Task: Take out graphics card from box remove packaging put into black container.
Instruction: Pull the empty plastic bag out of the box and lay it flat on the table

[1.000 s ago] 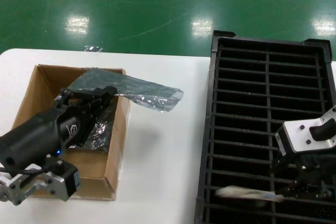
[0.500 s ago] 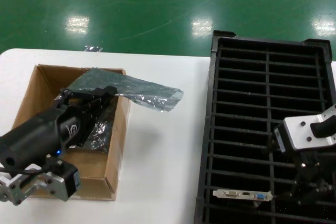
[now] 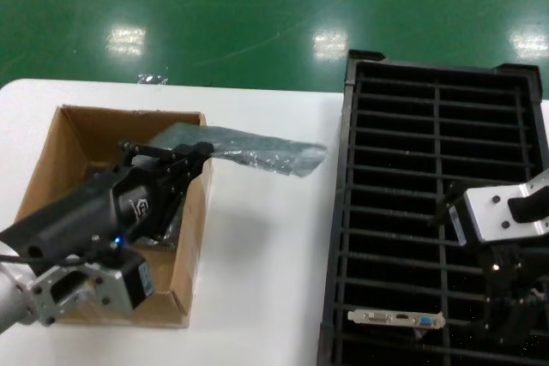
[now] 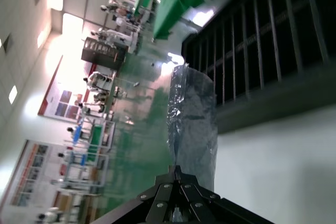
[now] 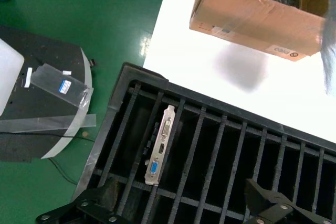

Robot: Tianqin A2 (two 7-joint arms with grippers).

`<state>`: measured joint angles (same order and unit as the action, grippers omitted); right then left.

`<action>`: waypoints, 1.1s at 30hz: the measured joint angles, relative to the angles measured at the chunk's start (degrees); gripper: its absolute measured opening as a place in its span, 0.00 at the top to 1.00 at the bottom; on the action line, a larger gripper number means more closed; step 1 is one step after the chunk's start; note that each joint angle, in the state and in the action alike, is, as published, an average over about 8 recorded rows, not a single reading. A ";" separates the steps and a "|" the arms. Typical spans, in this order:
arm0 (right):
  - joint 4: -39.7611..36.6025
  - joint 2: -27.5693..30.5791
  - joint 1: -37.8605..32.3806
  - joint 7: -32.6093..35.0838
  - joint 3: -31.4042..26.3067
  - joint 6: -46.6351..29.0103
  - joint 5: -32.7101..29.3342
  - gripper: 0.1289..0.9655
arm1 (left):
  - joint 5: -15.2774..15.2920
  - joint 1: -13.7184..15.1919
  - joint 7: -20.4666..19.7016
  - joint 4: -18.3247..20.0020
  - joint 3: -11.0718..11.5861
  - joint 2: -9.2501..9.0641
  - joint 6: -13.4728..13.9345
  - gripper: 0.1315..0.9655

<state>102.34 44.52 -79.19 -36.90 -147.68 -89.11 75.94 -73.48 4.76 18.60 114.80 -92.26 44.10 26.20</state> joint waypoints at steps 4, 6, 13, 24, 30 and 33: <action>0.00 0.01 -0.02 -0.01 -0.03 0.02 0.01 0.21 | 3.82 2.33 -9.23 1.63 3.09 -7.36 8.70 0.99; 0.00 0.01 -0.03 -0.02 -0.05 0.03 0.02 0.17 | 5.29 3.58 -13.91 2.20 4.80 -11.75 13.37 0.99; 0.00 0.03 -0.06 -0.03 -0.09 0.05 0.04 0.07 | 12.59 5.59 -29.62 2.65 9.59 -27.32 27.93 0.99; 0.00 0.04 -0.09 -0.03 -0.14 0.09 0.06 0.00 | 34.66 4.46 -55.34 -0.09 8.02 -42.16 34.24 0.99; 0.00 0.05 -0.11 -0.04 -0.16 0.10 0.07 0.00 | 46.20 6.64 -69.71 -1.19 5.80 -43.66 33.90 0.97; 0.00 0.05 -0.12 -0.04 -0.17 0.11 0.08 0.00 | 51.25 7.97 -76.03 -1.65 5.03 -43.88 34.05 0.96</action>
<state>102.33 44.57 -79.31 -36.94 -147.85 -89.00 76.02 -22.23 12.73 -57.43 113.15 -87.23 0.21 60.26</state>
